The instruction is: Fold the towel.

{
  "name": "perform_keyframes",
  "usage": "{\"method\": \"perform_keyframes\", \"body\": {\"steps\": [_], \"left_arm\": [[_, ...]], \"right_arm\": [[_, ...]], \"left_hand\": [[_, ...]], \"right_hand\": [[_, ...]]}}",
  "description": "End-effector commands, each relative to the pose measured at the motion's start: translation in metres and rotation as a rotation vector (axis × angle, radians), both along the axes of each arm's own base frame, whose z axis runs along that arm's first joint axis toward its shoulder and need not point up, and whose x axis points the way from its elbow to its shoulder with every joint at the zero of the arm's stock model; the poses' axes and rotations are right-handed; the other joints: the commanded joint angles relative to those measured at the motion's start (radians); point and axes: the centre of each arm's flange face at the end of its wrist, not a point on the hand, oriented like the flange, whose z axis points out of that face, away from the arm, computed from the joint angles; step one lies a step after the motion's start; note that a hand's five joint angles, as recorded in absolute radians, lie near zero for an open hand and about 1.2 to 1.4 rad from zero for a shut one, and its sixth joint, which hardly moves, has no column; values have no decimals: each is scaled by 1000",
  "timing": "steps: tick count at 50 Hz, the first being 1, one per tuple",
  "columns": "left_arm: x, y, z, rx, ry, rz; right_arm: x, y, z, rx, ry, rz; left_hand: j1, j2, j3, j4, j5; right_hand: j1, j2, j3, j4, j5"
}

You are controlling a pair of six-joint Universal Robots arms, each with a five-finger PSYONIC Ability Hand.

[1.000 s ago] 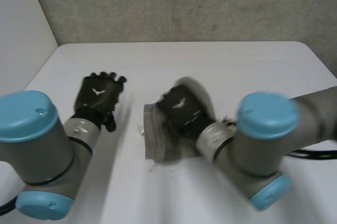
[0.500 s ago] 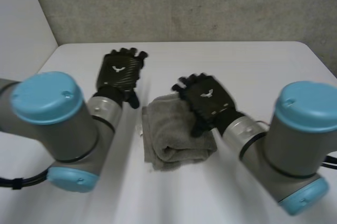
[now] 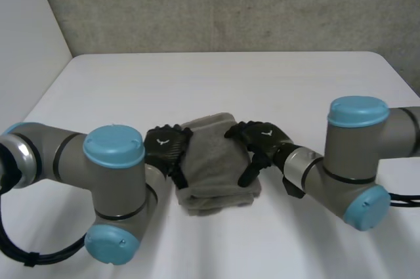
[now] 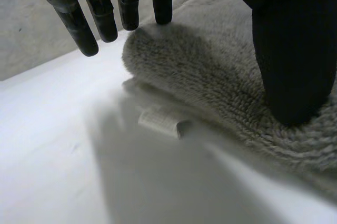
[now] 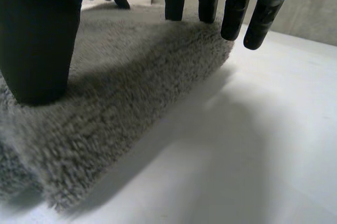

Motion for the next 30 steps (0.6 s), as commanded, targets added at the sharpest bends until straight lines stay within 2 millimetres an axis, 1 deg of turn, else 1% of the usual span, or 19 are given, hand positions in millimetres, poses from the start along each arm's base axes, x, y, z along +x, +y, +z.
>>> {"method": "perform_keyframes", "body": {"steps": [1,6,8,9,11,12,15,16,17,18,19,20,21,22,23,25,26,28,30], "left_arm": [[13,-1,-7,0,-91,9],[9,3,1,-25,-90,-10],[4,4,24,-76,-50,-20],[4,4,24,-77,-49,-21],[-1,8,58,-154,9,-33],[-1,8,59,-154,9,-33],[3,7,128,-309,120,-16],[3,7,128,-310,120,-16],[9,7,155,-363,154,0],[9,7,155,-363,154,0],[23,4,183,-410,178,37],[23,4,183,-410,179,37],[40,0,206,-439,190,84],[53,-2,221,-453,194,118],[53,-2,221,-453,194,118],[73,-3,239,-459,184,172],[73,-3,239,-459,184,172],[86,-2,248,-449,168,208],[90,1,251,-440,163,214]], "right_arm": [[12,-4,-4,-70,57,42],[13,-5,8,-102,48,40],[12,-7,31,-156,28,17],[12,-7,31,-157,28,17],[5,-11,68,-244,0,-39],[5,-11,68,-244,0,-39],[-9,-7,135,-401,-71,-151],[-9,-7,135,-402,-71,-151],[-16,-5,157,-455,-94,-202],[-26,-5,177,-505,-110,-264],[-37,-5,197,-551,-127,-330],[-37,-5,197,-552,-127,-331],[-48,-5,214,-593,-142,-389],[-57,-4,227,-623,-152,-435],[-57,-4,227,-623,-152,-436],[-68,0,241,-645,-147,-477],[-68,0,242,-645,-147,-478],[-75,2,243,-599,-111,-491],[-77,4,242,-572,-93,-495]], "left_hand": [[23,25,26,27,24],[23,25,26,27,24],[20,22,23,24,21],[20,22,23,24,21],[18,19,20,21,18],[18,19,20,21,18],[17,19,20,21,18],[18,19,20,21,18],[20,22,23,24,21],[20,22,23,24,21],[26,28,28,29,27],[26,28,28,30,27],[26,28,28,30,27],[23,25,26,27,24],[23,25,26,27,24],[29,30,31,32,29],[29,31,31,32,30],[32,33,34,35,32],[32,33,34,35,32]], "right_hand": [[-38,-56,-39,-56,-67],[-38,-56,-39,-56,-67],[-38,-56,-39,-56,-67],[-38,-56,-39,-56,-67],[-38,-56,-39,-56,-67],[-38,-56,-39,-56,-67],[-38,-56,-39,-56,-67],[-38,-56,-39,-56,-67],[-38,-56,-39,-56,-67],[-38,-56,-39,-56,-67],[-38,-56,-39,-56,-67],[-38,-56,-39,-56,-67],[-38,-56,-39,-56,-67],[-38,-56,-39,-56,-67],[-38,-56,-39,-56,-67],[-38,-56,-39,-56,-67],[-38,-56,-39,-56,-67],[-38,-56,-39,-56,-67],[-38,-56,-39,-56,-67]]}}
